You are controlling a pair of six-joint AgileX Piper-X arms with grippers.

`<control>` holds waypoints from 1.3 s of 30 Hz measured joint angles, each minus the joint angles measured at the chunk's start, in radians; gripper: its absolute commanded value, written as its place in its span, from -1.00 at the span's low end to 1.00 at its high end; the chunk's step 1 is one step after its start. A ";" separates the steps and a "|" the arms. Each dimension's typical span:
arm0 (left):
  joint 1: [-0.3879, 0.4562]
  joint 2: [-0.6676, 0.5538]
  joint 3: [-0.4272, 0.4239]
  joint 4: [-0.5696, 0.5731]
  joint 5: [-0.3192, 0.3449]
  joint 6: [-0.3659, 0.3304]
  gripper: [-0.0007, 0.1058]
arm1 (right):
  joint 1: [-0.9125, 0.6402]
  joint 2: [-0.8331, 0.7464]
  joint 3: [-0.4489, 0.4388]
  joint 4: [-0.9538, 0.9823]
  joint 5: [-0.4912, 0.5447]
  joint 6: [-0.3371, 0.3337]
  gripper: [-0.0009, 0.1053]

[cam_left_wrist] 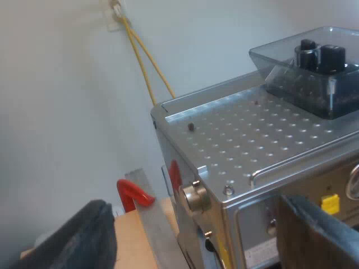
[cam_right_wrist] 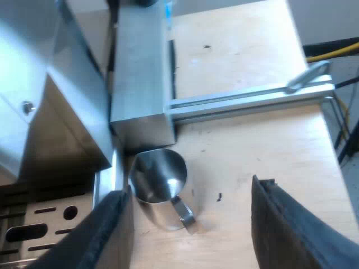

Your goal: Put the handle in the coffee machine

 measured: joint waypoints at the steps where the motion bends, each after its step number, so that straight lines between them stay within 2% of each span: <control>1: 0.001 -0.009 0.000 0.003 0.000 0.000 0.19 | 0.000 -0.010 0.002 0.000 0.000 -0.007 -0.05; 6: 0.002 -0.135 0.003 0.141 -0.002 0.068 0.19 | 0.000 -0.105 0.037 0.000 -0.007 -0.018 -0.05; 7: 0.002 -0.135 0.003 0.146 -0.002 0.068 0.19 | 0.000 -0.160 0.057 0.008 -0.010 -0.021 -0.05; 9: -0.003 -0.245 0.000 0.240 0.000 0.081 0.19 | 0.000 -0.218 0.084 0.005 -0.010 -0.021 -0.05; 12: -0.015 -0.290 0.000 0.307 0.000 0.081 0.19 | 0.000 -0.289 0.127 0.006 -0.010 -0.021 -0.05; 14: -0.023 -0.341 0.000 0.398 0.000 0.081 0.19 | 0.000 -0.390 0.174 0.015 -0.013 -0.021 -0.05; 21: -0.023 -0.365 -0.002 0.544 0.000 0.102 0.19 | 0.000 -0.579 0.232 0.023 -0.013 -0.021 -0.05; 24: -0.023 -0.365 -0.011 0.606 0.000 0.140 0.19 | 0.000 -0.594 0.239 0.027 0.001 -0.021 -0.05; 26: -0.023 -0.365 -0.024 0.651 0.007 0.169 0.19 | 0.002 -0.590 0.224 0.076 0.024 -0.045 -0.05; 29: -0.023 -0.365 -0.017 0.666 0.007 0.172 0.19 | 0.002 -0.594 0.218 0.135 0.036 -0.082 -0.11; 33: -0.023 -0.365 -0.013 0.670 0.000 0.148 0.19 | 0.002 -0.594 0.218 0.150 0.036 -0.088 -0.31; 36: -0.023 -0.365 -0.006 0.665 0.000 0.130 0.19 | 0.002 -0.594 0.221 0.144 0.036 -0.089 -0.34; 39: -0.023 -0.365 0.036 0.628 -0.036 0.076 0.19 | 0.002 -0.594 0.224 0.141 0.036 -0.089 -0.35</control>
